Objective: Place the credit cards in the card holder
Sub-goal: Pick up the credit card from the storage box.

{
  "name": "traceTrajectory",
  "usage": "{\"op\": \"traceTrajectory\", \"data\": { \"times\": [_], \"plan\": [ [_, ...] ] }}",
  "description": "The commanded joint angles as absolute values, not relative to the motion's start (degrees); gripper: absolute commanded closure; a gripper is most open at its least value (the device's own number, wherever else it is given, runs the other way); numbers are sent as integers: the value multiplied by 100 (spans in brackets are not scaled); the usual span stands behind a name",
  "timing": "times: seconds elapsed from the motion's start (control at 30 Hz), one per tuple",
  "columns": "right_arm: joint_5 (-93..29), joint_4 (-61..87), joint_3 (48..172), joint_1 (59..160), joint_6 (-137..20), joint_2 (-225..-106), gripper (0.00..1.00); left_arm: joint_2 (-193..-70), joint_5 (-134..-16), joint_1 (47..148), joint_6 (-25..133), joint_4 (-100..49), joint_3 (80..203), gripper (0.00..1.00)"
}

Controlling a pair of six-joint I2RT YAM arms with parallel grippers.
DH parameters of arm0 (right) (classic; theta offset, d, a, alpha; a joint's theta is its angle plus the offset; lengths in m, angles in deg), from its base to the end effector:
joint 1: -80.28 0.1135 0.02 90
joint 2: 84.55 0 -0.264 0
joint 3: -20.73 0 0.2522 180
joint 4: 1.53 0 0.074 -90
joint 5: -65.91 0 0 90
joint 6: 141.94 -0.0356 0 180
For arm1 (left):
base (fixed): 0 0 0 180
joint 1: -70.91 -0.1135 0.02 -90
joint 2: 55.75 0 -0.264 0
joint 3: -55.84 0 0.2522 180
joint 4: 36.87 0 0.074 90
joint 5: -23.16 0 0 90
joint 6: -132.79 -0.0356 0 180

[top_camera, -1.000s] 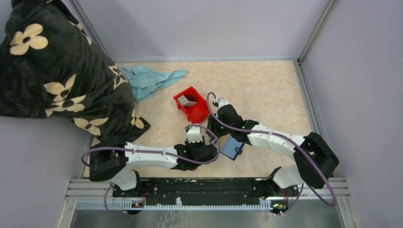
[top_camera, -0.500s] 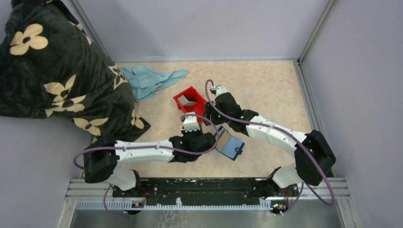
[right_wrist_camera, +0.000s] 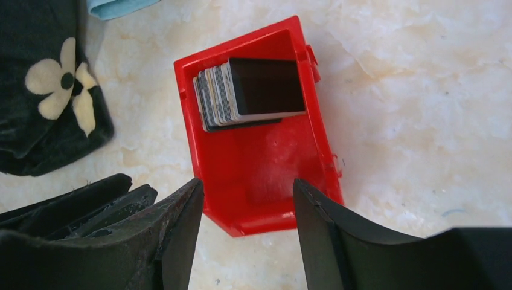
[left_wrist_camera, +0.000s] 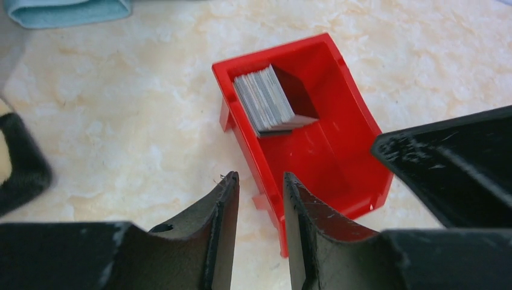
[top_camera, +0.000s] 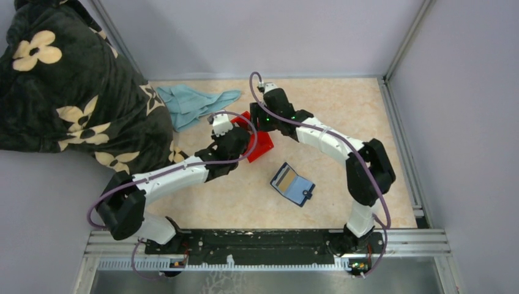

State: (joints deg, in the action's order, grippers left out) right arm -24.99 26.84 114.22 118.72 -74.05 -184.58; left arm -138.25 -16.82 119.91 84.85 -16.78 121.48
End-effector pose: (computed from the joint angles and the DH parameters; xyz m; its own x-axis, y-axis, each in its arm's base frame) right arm 0.3180 0.2531 0.2820 -0.6531 -0.0379 -0.7564 -0.4165 0.8521 0.3170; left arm 0.2202 -0.2118 0.2439 -0.3485 -0.2552 -0.9019 -0.2024 0.9600 -0.1934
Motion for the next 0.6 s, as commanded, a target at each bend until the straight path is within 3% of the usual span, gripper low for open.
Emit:
{"op": "traceTrajectory", "data": {
  "times": [0.0, 0.57],
  "plan": [
    [-2881, 2740, 12038, 11843, -7435, -18947, 43, -14008, -2171, 11597, 8027, -2226, 12284, 60],
    [-3539, 2907, 13618, 11818, -6878, -20410, 43, -14190, -3081, 10661, 8415, -2735, 11641, 60]
  ]
}}
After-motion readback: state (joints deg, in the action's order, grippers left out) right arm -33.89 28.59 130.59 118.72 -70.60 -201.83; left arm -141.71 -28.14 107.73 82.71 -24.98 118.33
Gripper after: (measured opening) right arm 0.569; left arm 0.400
